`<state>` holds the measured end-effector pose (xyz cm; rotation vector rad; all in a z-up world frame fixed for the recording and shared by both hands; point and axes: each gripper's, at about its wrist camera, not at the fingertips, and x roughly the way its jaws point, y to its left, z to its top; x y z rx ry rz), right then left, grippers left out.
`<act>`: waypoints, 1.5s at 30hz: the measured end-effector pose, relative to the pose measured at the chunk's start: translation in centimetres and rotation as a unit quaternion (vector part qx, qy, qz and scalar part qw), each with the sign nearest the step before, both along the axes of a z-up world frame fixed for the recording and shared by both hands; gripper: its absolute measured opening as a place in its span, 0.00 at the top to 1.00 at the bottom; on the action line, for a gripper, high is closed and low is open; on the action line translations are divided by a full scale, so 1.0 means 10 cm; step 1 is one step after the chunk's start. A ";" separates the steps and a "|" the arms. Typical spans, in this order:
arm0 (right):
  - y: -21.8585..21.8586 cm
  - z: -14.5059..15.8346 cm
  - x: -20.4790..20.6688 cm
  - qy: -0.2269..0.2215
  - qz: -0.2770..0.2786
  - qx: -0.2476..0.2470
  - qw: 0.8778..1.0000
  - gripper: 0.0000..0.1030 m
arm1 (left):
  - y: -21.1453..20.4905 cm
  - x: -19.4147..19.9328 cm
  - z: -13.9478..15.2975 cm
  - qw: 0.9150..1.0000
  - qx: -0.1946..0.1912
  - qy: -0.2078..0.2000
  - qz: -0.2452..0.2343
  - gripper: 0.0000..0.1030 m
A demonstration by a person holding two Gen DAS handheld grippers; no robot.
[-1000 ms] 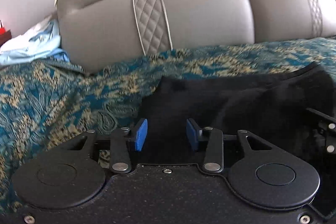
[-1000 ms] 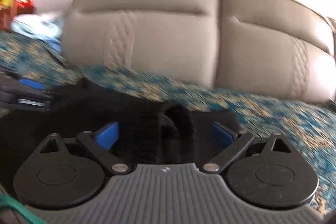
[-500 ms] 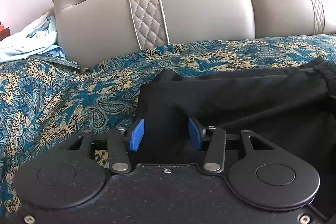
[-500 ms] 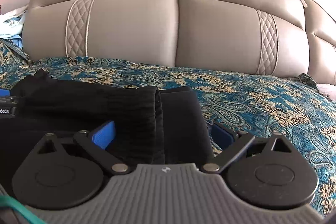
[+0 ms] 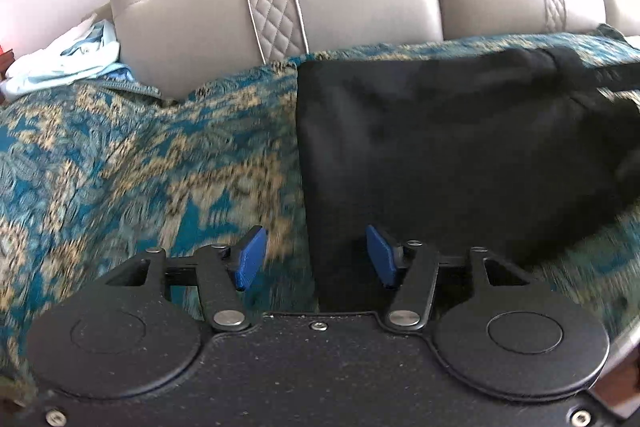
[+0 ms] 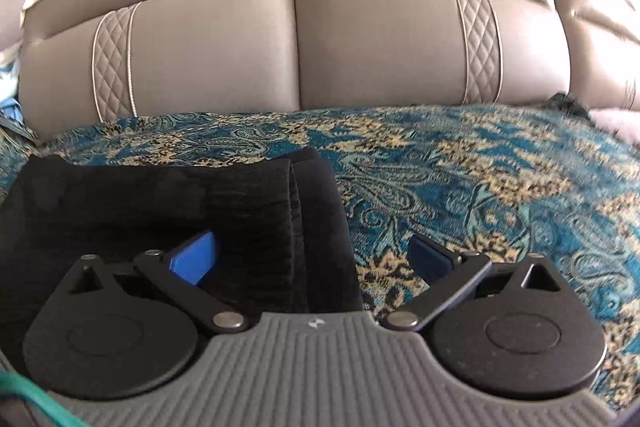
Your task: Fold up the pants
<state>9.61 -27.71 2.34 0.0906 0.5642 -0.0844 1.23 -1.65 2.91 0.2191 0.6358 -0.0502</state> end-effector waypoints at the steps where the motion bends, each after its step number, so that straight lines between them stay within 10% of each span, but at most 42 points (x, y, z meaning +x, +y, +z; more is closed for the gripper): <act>1: -0.02 -0.01 0.01 0.002 0.004 0.006 1.000 0.00 | 0.02 -0.09 0.00 1.000 -0.003 0.000 -0.004 0.47; 7: -0.24 0.05 0.16 0.032 0.059 0.068 0.995 0.00 | 0.27 -0.04 0.30 0.997 -0.067 0.000 -0.024 0.35; 19: -0.31 -0.04 0.38 0.018 0.125 0.075 0.989 0.05 | 0.56 1.75 0.13 0.971 -0.226 0.075 0.009 0.40; 23: -0.33 -0.04 0.31 0.007 0.151 0.102 0.983 0.41 | 0.50 1.79 0.11 0.964 -0.257 0.063 0.001 0.76; 24: -0.33 -0.03 0.30 0.005 0.152 0.119 0.981 0.58 | 0.49 1.78 0.13 0.965 -0.256 0.053 0.009 0.81; 28: -0.24 0.01 0.41 0.001 0.155 0.154 0.976 0.72 | 0.55 1.88 0.17 0.968 -0.248 0.030 0.033 0.83; 37: 0.42 0.05 1.44 0.004 0.154 0.164 0.974 0.74 | 0.85 2.79 0.37 0.985 -0.148 0.009 0.085 0.83; 45: 0.68 -0.05 1.50 0.003 0.149 0.104 0.983 0.62 | 0.80 2.95 0.13 0.989 -0.106 0.016 0.097 0.75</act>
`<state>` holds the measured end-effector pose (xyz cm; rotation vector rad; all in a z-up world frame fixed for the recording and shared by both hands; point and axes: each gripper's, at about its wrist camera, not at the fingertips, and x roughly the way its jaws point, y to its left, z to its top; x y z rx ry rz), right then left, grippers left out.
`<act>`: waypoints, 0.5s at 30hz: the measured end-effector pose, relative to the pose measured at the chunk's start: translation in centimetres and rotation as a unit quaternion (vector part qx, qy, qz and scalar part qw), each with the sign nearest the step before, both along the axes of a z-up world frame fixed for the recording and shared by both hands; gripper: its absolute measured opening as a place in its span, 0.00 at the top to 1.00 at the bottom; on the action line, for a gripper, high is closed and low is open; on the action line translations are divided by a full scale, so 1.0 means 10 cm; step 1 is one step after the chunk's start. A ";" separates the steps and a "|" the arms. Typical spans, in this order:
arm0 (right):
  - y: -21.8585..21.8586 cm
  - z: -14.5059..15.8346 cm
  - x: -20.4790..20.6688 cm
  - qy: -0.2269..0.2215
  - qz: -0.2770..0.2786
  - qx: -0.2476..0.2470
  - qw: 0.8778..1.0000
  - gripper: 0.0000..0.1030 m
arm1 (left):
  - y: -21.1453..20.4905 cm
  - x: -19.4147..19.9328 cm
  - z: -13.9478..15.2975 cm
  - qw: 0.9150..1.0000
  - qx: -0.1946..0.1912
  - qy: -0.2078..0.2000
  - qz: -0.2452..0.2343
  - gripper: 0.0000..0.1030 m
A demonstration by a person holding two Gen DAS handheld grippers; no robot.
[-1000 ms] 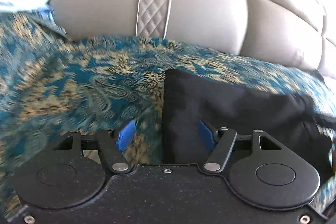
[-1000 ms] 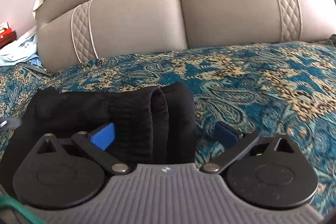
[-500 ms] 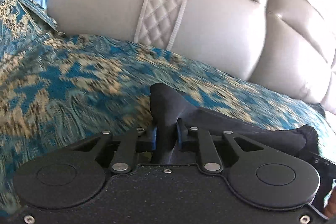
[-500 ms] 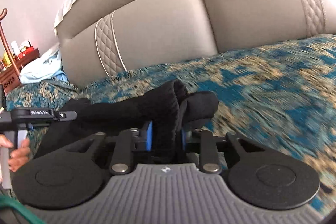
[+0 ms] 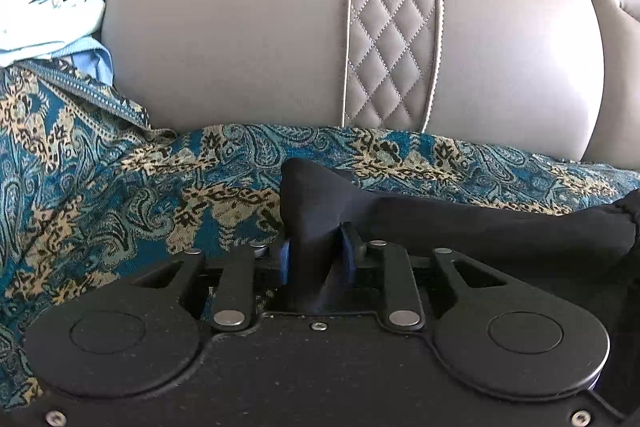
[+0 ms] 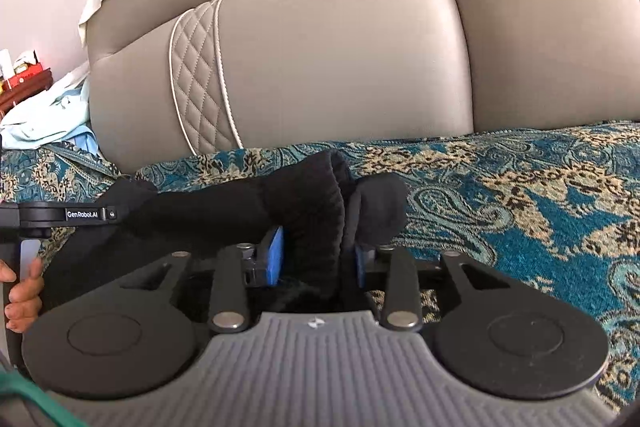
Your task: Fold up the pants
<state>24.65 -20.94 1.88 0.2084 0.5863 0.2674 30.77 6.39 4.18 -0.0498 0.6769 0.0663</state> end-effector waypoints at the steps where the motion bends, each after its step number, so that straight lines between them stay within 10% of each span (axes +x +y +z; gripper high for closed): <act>1: -0.01 0.01 0.01 0.001 -0.001 0.000 1.000 0.57 | -0.02 0.00 0.00 1.000 0.005 0.001 0.001 0.72; 4: 0.01 0.05 -0.04 -0.001 -0.016 -0.014 1.000 0.34 | -0.08 -0.06 0.05 0.999 0.033 0.002 0.011 0.55; 15: 0.05 0.29 -1.48 -0.101 -0.059 -0.034 0.993 0.09 | -0.15 -1.56 0.38 0.997 0.036 -0.066 -0.012 0.08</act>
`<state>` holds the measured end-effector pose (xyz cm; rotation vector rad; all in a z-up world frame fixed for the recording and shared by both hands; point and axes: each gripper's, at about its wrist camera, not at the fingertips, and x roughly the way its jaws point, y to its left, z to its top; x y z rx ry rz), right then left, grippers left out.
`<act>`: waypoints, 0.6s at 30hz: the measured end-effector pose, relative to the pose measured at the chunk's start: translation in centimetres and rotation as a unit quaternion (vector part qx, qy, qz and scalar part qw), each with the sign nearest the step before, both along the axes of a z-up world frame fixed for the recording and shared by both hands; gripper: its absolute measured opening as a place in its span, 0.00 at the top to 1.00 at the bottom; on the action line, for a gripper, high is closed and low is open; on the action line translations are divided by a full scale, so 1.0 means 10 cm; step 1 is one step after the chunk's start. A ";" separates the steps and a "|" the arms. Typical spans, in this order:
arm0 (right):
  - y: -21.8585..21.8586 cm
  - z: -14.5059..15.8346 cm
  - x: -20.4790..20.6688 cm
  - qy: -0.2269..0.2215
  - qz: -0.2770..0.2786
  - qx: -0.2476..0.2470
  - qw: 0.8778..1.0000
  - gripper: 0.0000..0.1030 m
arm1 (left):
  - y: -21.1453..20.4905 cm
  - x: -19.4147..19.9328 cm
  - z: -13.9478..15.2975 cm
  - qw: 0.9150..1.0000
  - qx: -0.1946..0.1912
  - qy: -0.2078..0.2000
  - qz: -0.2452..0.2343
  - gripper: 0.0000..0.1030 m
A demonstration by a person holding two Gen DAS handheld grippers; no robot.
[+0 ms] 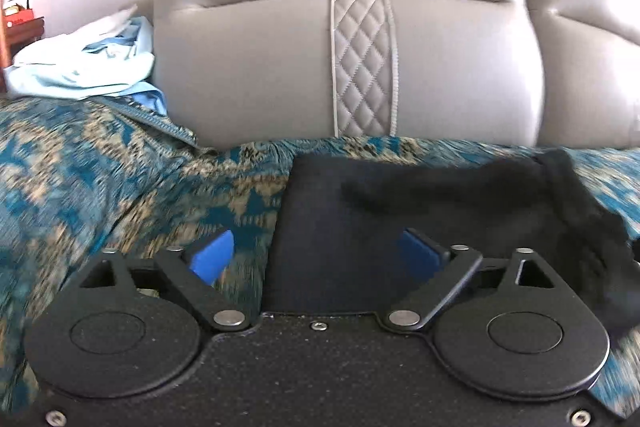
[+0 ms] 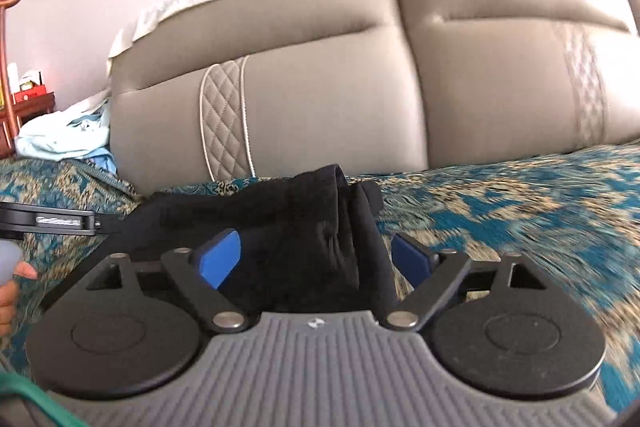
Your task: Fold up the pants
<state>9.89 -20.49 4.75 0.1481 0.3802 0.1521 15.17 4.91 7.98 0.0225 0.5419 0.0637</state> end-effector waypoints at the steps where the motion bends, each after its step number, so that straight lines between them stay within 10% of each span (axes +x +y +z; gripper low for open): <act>1: 0.03 -0.01 -0.12 -0.005 -0.006 -0.008 1.000 0.07 | -0.02 -0.17 -0.02 1.000 -0.002 -0.003 -0.001 0.05; 18: 0.60 -0.50 -0.73 0.017 -0.031 -0.104 0.994 0.00 | -0.01 -1.00 -0.62 0.999 -0.020 0.035 -0.003 0.00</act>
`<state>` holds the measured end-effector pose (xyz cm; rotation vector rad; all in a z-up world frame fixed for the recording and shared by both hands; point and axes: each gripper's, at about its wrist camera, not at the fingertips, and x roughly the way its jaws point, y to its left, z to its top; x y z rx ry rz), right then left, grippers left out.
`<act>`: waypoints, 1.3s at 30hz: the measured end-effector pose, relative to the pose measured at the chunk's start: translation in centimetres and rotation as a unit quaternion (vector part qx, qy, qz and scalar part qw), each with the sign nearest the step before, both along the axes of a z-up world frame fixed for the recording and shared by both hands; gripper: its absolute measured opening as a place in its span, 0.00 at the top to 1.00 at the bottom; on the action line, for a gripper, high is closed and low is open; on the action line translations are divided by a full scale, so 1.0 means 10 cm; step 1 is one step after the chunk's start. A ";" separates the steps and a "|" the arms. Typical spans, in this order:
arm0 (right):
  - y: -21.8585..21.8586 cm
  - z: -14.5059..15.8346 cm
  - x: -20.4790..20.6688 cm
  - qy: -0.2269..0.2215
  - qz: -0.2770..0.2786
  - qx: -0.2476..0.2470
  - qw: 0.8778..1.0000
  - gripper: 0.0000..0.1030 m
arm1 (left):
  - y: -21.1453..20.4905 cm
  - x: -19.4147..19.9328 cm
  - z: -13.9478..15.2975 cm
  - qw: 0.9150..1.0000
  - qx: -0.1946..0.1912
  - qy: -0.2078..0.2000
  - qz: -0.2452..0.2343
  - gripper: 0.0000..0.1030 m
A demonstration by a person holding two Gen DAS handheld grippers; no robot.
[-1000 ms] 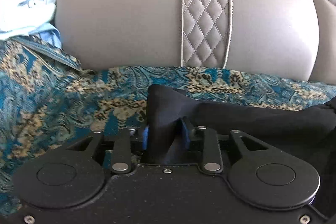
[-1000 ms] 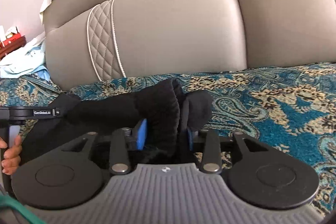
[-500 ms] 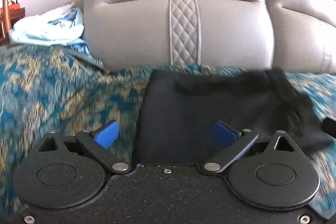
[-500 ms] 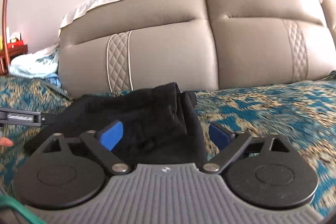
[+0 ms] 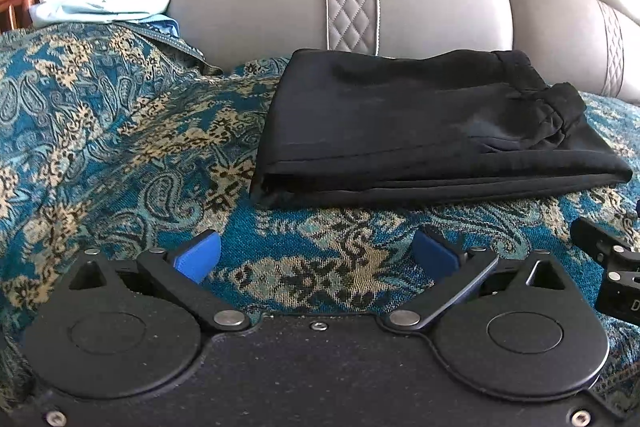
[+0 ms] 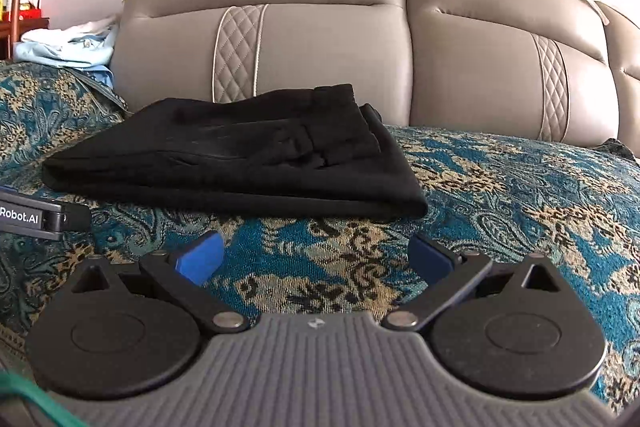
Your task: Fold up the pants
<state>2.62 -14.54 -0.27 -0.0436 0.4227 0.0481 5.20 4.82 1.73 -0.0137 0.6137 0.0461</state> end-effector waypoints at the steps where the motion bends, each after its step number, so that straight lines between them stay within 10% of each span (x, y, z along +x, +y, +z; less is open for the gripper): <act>1: 0.01 -0.01 0.01 0.003 -0.001 -0.004 1.000 0.00 | 0.01 0.00 -0.01 1.000 -0.005 -0.001 0.000 0.00; 39: 0.06 -0.07 0.01 0.001 0.002 -0.019 1.000 0.00 | 0.00 -0.02 -0.04 1.000 -0.015 -0.019 0.001 0.00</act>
